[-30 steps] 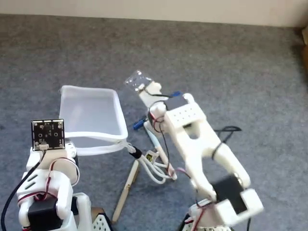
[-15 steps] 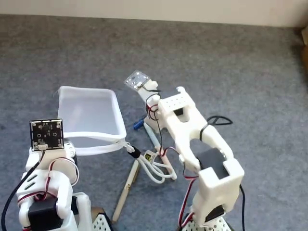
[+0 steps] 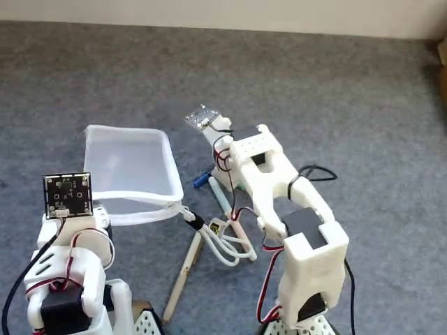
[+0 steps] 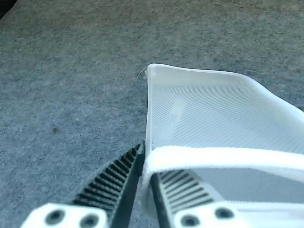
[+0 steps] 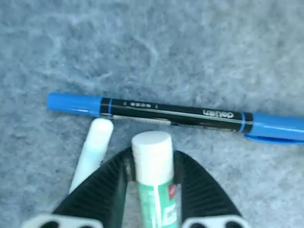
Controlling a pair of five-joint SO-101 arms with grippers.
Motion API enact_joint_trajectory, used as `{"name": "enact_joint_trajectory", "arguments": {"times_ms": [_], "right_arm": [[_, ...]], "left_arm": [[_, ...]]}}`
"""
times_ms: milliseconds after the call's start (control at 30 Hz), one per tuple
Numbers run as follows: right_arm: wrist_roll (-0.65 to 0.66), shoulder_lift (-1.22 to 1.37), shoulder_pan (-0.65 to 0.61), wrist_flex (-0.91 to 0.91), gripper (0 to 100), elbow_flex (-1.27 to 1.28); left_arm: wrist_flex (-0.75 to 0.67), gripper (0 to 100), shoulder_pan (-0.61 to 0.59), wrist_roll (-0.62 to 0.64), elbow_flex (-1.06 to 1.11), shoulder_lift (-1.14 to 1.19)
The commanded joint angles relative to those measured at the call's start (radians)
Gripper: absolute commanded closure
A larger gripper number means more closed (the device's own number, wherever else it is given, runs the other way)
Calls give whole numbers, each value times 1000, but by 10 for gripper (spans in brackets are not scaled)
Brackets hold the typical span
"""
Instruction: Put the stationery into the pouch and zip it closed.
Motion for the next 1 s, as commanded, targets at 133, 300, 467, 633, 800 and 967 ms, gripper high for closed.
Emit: {"name": "enact_joint_trajectory", "arguments": {"times_ms": [133,300,467,633,800,967], "right_arm": [[-55,-30,16,44,994,-50],[-60,-114,18,50,994,-42],[-135,-211,16,42,994,-1],[-213,-268,16,42,994,36],[-287,-282,18,41,994,36],[-327,-278,19,13,994,39]], "left_arm": [[3,994,-10,-8,-42,15],[3,994,-10,-8,-47,15],[2,994,-5,-8,-50,15],[3,994,-4,-8,-81,18],[40,994,-2,-9,-197,165],[51,994,-2,-6,-334,421]]}}
